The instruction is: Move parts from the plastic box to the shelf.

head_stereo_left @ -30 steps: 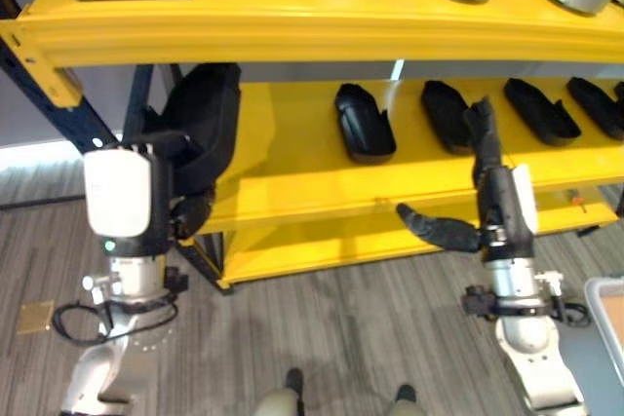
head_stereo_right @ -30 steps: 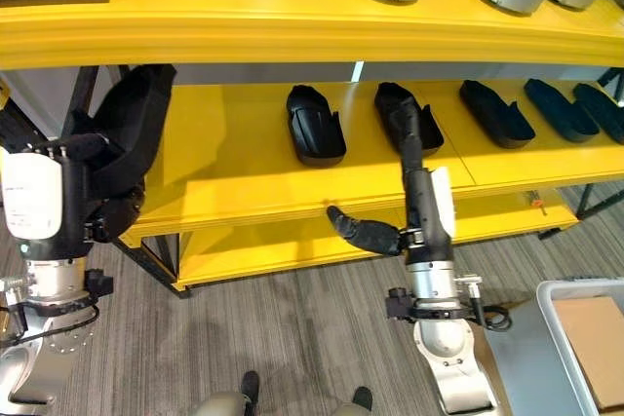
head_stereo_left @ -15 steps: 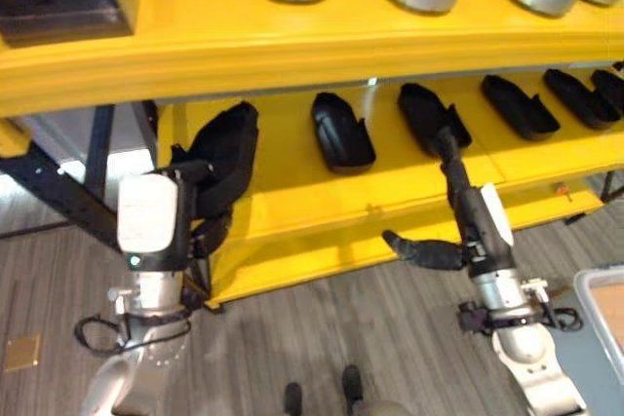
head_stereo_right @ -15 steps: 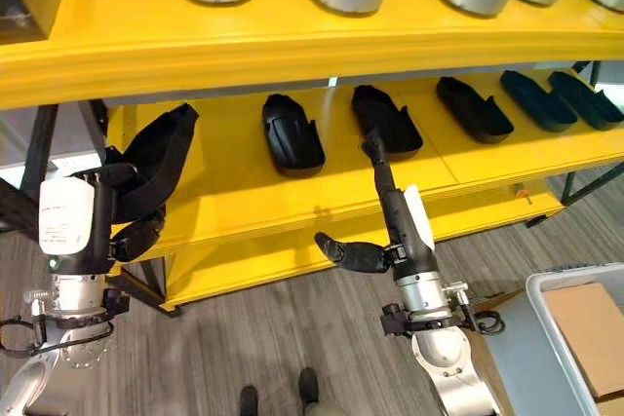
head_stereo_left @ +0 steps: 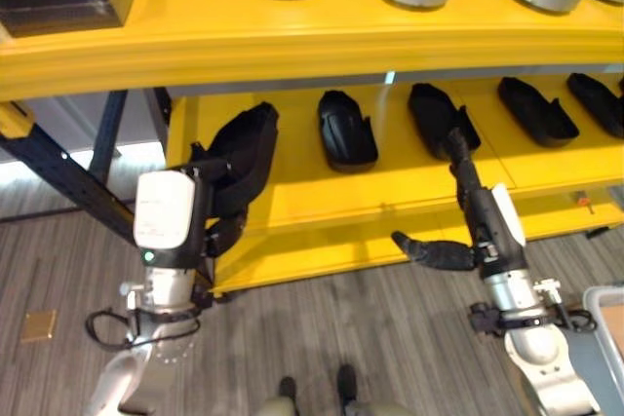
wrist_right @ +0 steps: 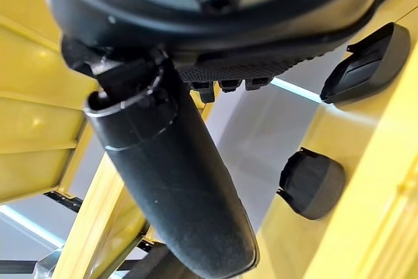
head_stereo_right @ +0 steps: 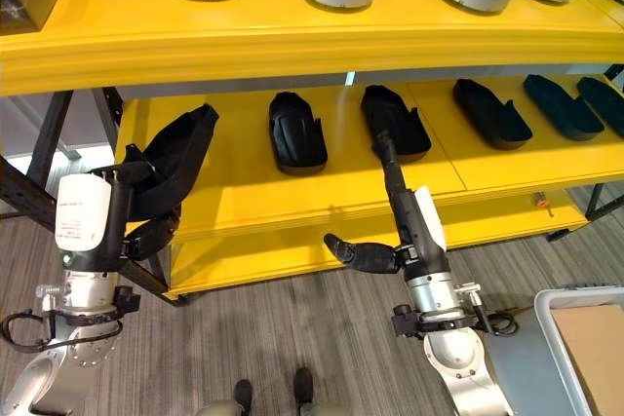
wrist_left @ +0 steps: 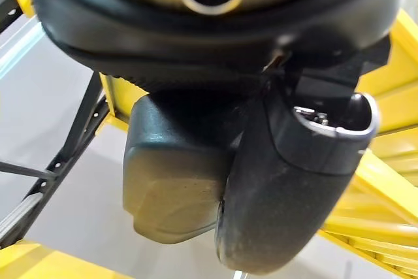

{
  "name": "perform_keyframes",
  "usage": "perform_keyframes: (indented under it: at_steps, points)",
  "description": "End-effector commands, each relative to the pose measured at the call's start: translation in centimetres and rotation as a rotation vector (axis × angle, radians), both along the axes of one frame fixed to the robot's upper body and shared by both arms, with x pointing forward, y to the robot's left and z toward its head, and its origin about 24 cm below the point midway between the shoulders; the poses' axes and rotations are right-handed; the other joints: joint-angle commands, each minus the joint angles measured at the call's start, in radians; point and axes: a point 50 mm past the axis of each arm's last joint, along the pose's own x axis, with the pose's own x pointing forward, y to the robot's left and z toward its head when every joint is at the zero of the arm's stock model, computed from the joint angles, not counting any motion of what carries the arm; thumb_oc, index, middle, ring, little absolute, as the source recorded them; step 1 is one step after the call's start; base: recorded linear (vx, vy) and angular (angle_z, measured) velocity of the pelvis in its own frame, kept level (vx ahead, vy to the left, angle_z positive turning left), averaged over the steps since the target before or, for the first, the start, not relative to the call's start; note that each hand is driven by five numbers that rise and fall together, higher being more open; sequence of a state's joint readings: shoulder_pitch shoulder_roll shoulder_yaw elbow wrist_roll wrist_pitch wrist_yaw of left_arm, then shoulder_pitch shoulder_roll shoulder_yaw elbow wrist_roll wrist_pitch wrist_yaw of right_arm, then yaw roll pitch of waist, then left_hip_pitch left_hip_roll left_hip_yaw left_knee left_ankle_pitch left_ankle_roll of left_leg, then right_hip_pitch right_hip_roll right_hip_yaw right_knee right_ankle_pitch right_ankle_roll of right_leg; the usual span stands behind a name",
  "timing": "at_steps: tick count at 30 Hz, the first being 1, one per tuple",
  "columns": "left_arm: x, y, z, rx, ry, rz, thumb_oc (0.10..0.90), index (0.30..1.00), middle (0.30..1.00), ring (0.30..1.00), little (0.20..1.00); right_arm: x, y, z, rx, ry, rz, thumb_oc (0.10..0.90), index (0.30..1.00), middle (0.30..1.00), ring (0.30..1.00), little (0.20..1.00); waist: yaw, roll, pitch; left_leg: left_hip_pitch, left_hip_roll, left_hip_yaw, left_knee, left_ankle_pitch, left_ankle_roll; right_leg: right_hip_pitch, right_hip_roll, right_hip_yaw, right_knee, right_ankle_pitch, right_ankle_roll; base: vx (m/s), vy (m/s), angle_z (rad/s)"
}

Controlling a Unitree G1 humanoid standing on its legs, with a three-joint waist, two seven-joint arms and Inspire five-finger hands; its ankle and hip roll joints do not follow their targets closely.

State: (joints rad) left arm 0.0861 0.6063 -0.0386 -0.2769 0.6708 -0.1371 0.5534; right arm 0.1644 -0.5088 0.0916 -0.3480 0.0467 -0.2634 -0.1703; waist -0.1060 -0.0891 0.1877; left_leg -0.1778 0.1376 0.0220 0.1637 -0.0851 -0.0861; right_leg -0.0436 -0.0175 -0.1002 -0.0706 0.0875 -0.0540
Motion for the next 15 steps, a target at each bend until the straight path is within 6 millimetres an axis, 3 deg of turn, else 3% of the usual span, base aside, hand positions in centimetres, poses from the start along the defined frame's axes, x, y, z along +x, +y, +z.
perform_keyframes:
  at_steps: [1,4,15]
  points:
    - [1.0,-2.1,5.0,-0.040,-0.286,-0.128,0.400,0.300,0.300,0.300,0.300,-0.3,0.1,4.6,0.047,-0.280,0.028,0.900,1.000,1.000,1.000,1.000,-0.014,0.045,-0.084,0.075,0.036,-0.044,-0.149,0.132,0.006,-0.021,-0.041,0.018,0.161,-0.179,0.109,0.07,0.114,0.09]
    - [1.6,-2.8,5.0,-0.022,-0.267,-0.148,0.400,0.300,0.300,0.300,0.300,-0.5,0.2,4.3,0.036,-0.261,0.036,0.900,1.000,1.000,1.000,1.000,-0.032,0.058,-0.104,0.099,0.023,-0.001,-0.165,0.122,0.007,-0.009,-0.056,0.025,0.160,-0.181,0.114,0.12,0.139,-0.30]
    - [5.9,-4.6,7.2,-0.012,-0.324,-0.106,0.400,0.300,0.300,0.300,0.300,-0.5,0.9,4.1,0.033,-0.238,0.070,0.900,1.000,1.000,1.000,1.000,-0.057,0.036,-0.062,0.076,-0.002,0.075,-0.127,0.086,0.023,-0.043,-0.090,0.058,0.139,-0.159,0.140,0.00,0.082,-0.11]
